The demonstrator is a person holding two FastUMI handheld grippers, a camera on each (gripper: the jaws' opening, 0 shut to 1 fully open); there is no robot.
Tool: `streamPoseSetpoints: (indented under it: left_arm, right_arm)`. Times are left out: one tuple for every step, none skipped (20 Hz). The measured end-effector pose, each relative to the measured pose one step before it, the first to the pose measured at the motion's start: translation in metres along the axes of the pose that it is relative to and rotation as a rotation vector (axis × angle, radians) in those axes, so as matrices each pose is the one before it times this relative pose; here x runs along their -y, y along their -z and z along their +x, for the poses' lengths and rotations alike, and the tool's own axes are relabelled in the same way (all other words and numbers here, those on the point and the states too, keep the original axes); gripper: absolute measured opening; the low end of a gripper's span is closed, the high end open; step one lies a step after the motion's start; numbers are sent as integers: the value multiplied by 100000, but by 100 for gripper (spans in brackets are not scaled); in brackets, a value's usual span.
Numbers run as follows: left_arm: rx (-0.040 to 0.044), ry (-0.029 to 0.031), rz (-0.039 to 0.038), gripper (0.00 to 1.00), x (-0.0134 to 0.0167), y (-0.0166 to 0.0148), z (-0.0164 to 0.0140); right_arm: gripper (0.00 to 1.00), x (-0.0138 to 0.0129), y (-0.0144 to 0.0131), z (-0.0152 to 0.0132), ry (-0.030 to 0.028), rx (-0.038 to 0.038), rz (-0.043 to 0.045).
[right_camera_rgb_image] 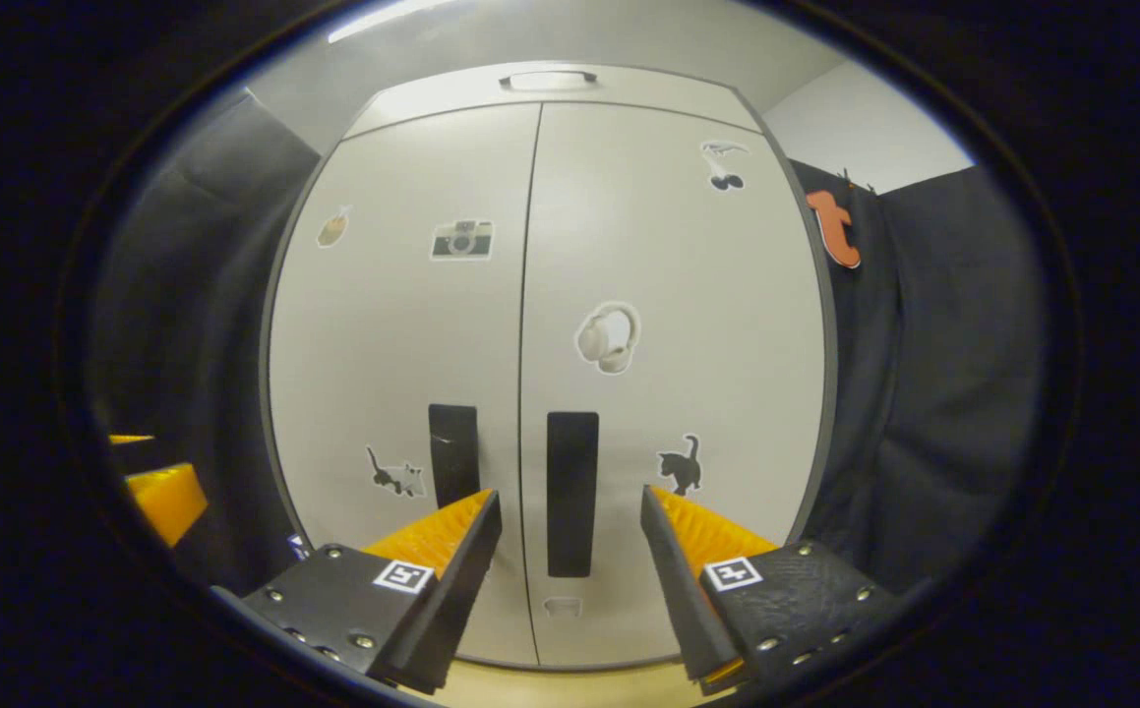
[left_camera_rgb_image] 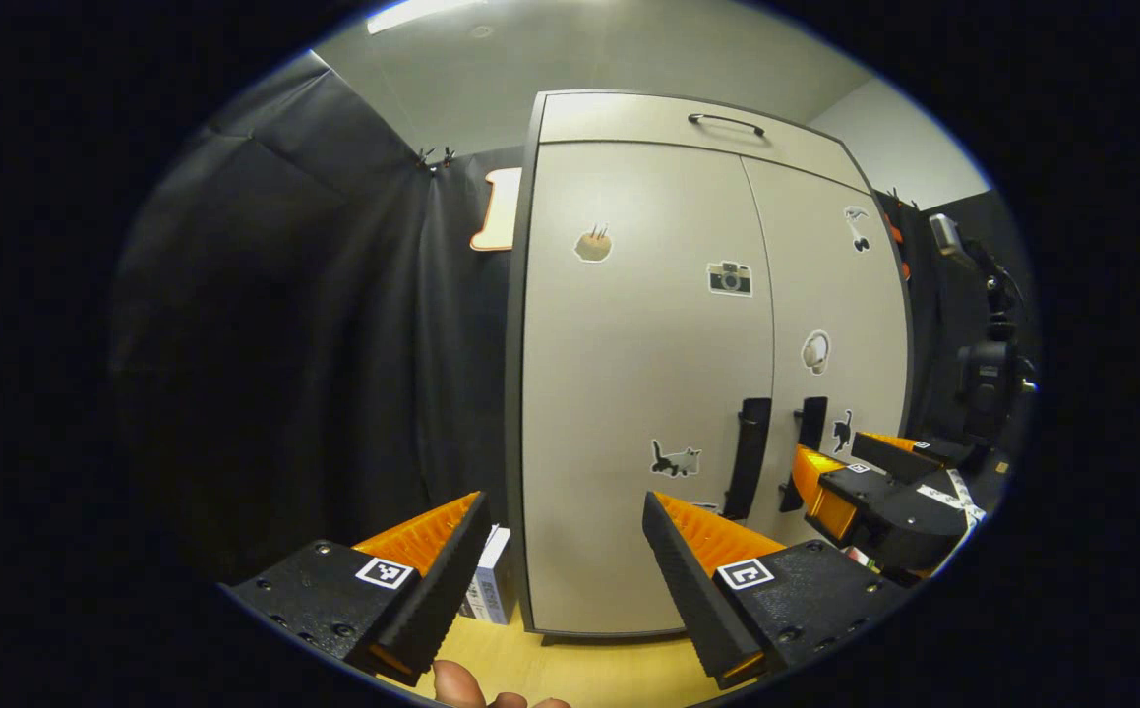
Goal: Open the right door of the double-door shoe cabinet with the right hand, and open the left door with the left hand.
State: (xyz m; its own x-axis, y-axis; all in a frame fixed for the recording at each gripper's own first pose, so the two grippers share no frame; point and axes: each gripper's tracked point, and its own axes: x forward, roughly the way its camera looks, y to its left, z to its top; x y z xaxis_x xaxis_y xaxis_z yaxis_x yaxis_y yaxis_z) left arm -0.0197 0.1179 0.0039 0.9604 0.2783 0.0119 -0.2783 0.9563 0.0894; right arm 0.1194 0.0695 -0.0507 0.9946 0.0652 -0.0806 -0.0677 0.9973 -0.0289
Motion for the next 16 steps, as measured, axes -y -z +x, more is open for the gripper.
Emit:
streamPoseSetpoints:
  left_arm:
    - [71,-1479,-264,96,-661,-68,83]
    - [37,-1344,-439,93,-538,-54,111]
    - [-114,-1299,-478,93,-540,65,30]
    - [-251,-1254,-292,93,-459,26,140]
    - [-215,-1182,-190,93,-456,62,17]
    - [-253,-940,-298,96,-288,90,93]
    - [-371,-647,-332,96,-299,65,130]
    - [-528,-568,-279,96,-182,117,116]
    - [-502,-494,-233,96,-211,137,120]
    - [-263,-343,-243,96,-116,21,19]
    - [-249,-459,-201,96,-82,45,-1]
    - [-230,-322,-192,96,-65,-22,-68]
    - [-356,-204,-95,96,-61,59,-9]
    - [-312,-174,-134,97,-33,60,-44]
    - [-337,46,-151,96,23,70,-34]
    - [-380,189,-127,96,49,34,-88]
  right_arm:
    - [82,95,415,899,741,-1344,-416]
    - [81,45,235,744,498,-800,-570]
    - [81,132,316,768,677,-849,-575]
    - [82,366,278,549,1896,-989,-227]
    - [67,-195,277,341,-393,-1073,309]
    - [63,-207,391,638,-596,-1299,79]
    - [63,-59,533,764,278,-819,-301]
    - [55,-97,-39,-384,525,-422,289]
    - [46,-302,-42,270,-1418,45,-261]
    - [42,-63,-6,115,668,606,-546]
    - [38,-5,64,136,803,420,-1576]
    - [36,-160,345,803,348,338,-1211]
    - [34,135,-331,-538,152,140,22]
    - [31,-31,97,-240,-494,122,537]
    - [31,59,-247,-241,-643,-514,1967]
    - [25,-102,311,253,-1114,-730,1182]
